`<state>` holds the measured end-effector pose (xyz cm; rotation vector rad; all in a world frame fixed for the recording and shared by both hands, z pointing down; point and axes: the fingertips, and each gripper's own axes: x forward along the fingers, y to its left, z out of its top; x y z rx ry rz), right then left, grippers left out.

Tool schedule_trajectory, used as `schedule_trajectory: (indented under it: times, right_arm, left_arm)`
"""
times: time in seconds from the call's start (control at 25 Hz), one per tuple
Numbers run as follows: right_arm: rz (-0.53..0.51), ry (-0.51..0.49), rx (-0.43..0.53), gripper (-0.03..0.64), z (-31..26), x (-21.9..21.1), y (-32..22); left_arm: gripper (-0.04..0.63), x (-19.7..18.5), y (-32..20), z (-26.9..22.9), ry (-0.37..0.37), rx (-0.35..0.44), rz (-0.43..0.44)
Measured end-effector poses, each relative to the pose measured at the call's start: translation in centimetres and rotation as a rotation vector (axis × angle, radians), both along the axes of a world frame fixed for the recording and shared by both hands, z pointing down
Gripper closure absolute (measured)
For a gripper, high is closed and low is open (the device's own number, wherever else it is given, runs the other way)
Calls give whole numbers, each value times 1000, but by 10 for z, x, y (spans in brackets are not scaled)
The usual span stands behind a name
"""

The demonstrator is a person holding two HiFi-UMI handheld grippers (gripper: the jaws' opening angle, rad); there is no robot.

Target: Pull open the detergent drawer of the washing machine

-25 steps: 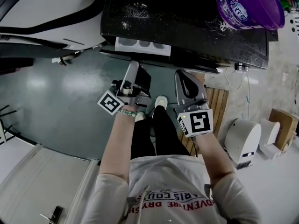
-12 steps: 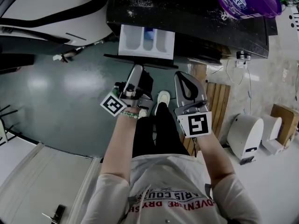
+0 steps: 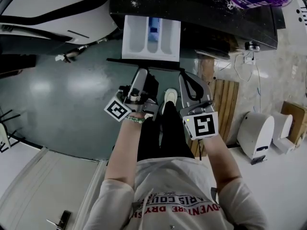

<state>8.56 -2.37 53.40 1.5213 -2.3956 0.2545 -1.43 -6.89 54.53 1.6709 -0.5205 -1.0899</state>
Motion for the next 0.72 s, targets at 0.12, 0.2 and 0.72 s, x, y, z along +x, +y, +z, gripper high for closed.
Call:
schedule_trajectory:
  times: [0.12,0.2,0.72]
  right_arm:
    - [0,-17,-5,617,0,-5,7]
    - [-9,-14,-6,617,2,-7,13]
    - [42,8,0,617,0,-3,38]
  left_arm:
    - [287,-2,9,1,2,2,6]
    - [287,-4,15,1,3,2,8]
    - [409,-11,31,23,-119,-126,28]
